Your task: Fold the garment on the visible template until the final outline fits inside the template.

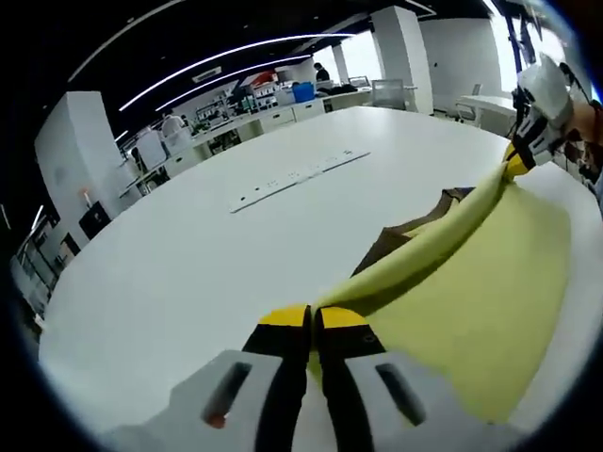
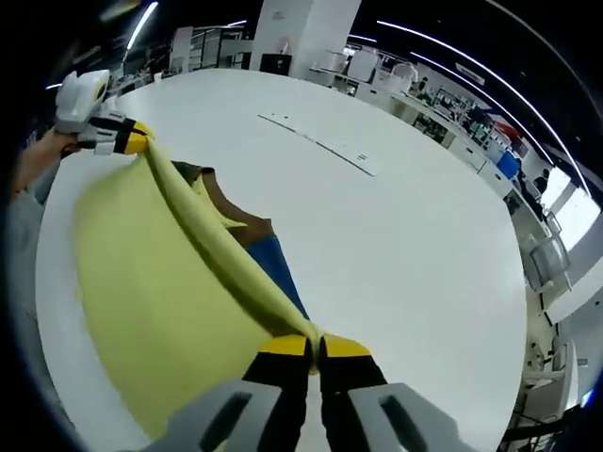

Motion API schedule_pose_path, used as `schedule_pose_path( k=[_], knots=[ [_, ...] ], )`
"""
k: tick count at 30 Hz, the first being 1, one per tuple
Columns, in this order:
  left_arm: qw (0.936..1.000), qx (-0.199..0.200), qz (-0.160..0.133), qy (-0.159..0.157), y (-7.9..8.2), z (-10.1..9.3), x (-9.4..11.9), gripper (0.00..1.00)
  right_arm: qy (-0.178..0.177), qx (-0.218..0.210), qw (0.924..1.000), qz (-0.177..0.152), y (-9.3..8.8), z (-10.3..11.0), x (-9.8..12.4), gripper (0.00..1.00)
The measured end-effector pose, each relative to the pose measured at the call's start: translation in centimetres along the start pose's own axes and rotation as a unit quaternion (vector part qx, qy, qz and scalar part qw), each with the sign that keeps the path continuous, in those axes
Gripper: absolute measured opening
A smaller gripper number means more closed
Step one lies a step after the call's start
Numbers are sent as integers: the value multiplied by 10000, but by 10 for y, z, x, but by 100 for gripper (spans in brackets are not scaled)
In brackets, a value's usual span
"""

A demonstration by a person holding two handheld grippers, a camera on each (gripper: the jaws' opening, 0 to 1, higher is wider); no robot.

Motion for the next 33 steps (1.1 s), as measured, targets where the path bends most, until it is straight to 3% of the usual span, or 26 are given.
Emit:
schedule_pose_path(
  k=[6, 9, 12, 14, 17, 24, 28, 33],
  knots=[
    [9996, 268, -7, -27, -9, 0, -7, 2, -15, -52, 10000, -7, -2, -3, -8, 2],
    [9998, -167, 42, -66, -12, -1, -7, 6, 23, -159, 9999, -54, -3, -4, -11, 7],
    [9996, -214, 14, -168, -12, -2, -5, 13, 147, -272, 9995, -108, -3, -1, -10, 15],
    [9983, -522, 75, -230, -14, -1, -2, 19, 194, -259, 9994, -139, -3, 1, -10, 22],
    [9972, -646, 1, -373, -13, -3, 1, 26, 166, -216, 9995, -140, -4, 1, -9, 26],
    [9945, -964, -86, -410, -15, -5, -4, 31, -8, -135, 9994, -331, 0, -6, -11, 34],
    [9941, -1053, -204, -155, -11, 3, -10, 35, -77, -306, 9981, -527, 5, -13, -16, 35],
    [9968, -670, -192, 388, -11, 21, -16, 36, -268, -716, 9941, -763, 13, -22, -23, 34]
  ],
)
Point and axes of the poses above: the point that each gripper's makers call its tool centre point, and the gripper's own axes: x roughly backward along the fingers, z roughly to its left, y roughly out of its top, the point moved 2 cm from there along x, roughly backward along the fingers, and after that the axes turned 14 degrees about -x, right-handed, at the moved point
